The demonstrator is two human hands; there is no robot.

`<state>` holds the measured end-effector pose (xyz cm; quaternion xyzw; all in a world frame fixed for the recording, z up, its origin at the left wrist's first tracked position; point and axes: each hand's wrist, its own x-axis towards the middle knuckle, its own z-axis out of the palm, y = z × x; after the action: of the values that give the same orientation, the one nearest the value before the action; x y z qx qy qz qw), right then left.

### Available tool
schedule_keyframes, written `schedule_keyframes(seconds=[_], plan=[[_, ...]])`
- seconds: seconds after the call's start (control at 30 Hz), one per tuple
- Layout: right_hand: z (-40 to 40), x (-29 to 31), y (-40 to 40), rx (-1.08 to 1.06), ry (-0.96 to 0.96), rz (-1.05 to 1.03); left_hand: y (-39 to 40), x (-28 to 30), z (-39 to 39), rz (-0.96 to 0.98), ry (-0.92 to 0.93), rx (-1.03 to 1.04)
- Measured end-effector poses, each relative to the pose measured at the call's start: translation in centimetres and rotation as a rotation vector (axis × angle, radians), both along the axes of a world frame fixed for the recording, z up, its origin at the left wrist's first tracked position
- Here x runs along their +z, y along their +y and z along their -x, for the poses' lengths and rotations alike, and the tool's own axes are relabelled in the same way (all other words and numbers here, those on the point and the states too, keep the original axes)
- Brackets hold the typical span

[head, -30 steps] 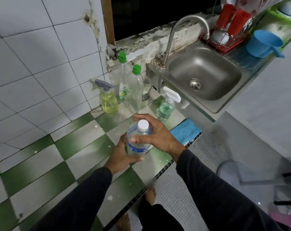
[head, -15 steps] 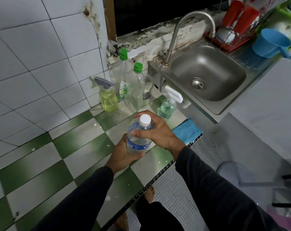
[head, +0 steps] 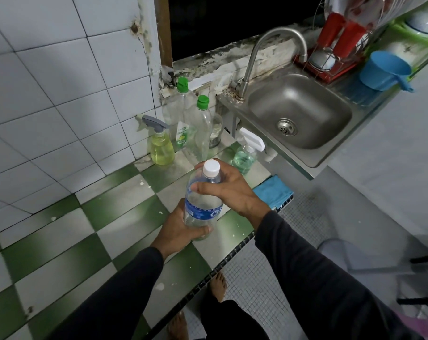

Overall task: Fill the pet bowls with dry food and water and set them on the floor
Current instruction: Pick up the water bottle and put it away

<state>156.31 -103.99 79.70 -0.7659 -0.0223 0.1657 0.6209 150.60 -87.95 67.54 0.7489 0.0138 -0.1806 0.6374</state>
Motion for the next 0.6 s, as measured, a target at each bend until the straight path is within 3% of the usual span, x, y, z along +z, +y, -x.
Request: schedule_keyframes(seconds=[0.6], plan=[[10.2, 2.4, 2.9, -0.011, -0.062, 0.031, 2.7, 2.3, 9.8, -0.091, -0.053, 0.001]])
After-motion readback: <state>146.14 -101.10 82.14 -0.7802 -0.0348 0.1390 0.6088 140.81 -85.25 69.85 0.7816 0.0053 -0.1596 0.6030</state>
